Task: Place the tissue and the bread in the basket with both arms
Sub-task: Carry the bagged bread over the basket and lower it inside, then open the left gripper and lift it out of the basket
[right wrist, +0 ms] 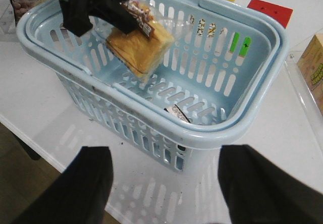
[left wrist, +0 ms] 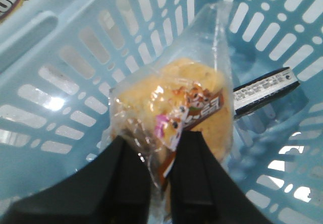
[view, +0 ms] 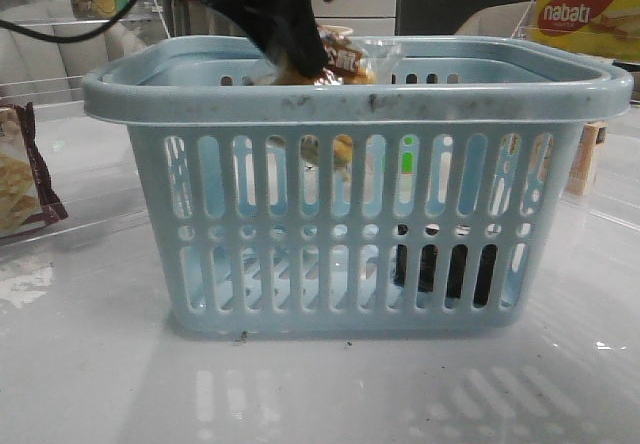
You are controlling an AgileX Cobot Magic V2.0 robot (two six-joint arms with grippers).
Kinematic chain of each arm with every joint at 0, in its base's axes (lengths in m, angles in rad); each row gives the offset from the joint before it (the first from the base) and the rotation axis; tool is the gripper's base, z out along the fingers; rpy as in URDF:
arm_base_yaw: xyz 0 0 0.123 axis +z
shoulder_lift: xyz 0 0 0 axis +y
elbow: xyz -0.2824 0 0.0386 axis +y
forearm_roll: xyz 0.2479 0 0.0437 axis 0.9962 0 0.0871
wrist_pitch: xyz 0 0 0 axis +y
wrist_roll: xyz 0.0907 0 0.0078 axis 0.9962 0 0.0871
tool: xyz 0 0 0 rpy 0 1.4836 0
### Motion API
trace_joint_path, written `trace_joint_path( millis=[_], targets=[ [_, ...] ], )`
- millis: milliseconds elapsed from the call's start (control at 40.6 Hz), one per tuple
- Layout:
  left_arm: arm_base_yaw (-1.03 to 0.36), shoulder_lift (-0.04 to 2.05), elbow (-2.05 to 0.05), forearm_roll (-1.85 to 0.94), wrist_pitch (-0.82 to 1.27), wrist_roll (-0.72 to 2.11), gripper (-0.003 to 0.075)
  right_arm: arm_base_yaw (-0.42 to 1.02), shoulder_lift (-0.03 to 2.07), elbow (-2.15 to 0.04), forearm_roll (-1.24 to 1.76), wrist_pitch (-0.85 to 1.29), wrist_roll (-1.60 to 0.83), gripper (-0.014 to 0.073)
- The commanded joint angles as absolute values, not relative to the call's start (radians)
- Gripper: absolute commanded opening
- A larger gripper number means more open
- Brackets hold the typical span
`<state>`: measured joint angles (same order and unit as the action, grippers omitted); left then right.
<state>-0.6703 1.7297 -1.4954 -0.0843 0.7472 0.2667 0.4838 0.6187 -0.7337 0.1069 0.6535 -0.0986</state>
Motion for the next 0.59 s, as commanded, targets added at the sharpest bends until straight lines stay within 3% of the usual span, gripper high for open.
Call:
trace_joint_path(
  millis=[0,99,567],
  targets=[
    [-0.677,1.703,-1.524,-0.106,0.671,0.265,0.0375,0.485,0.618,-0.762,0.116,0.577,-0.108,0.0551],
    [-0.677,1.7,-1.524,-0.111,0.673,0.258,0.0466,0.485,0.618,-0.762,0.116,0.577,-0.108,0.0551],
    [-0.678,1.379,-1.42,-0.203,0.718,0.258,0.0455,0.485,0.618,-0.762,0.116,0.578,-0.108,0.0551]
  ],
)
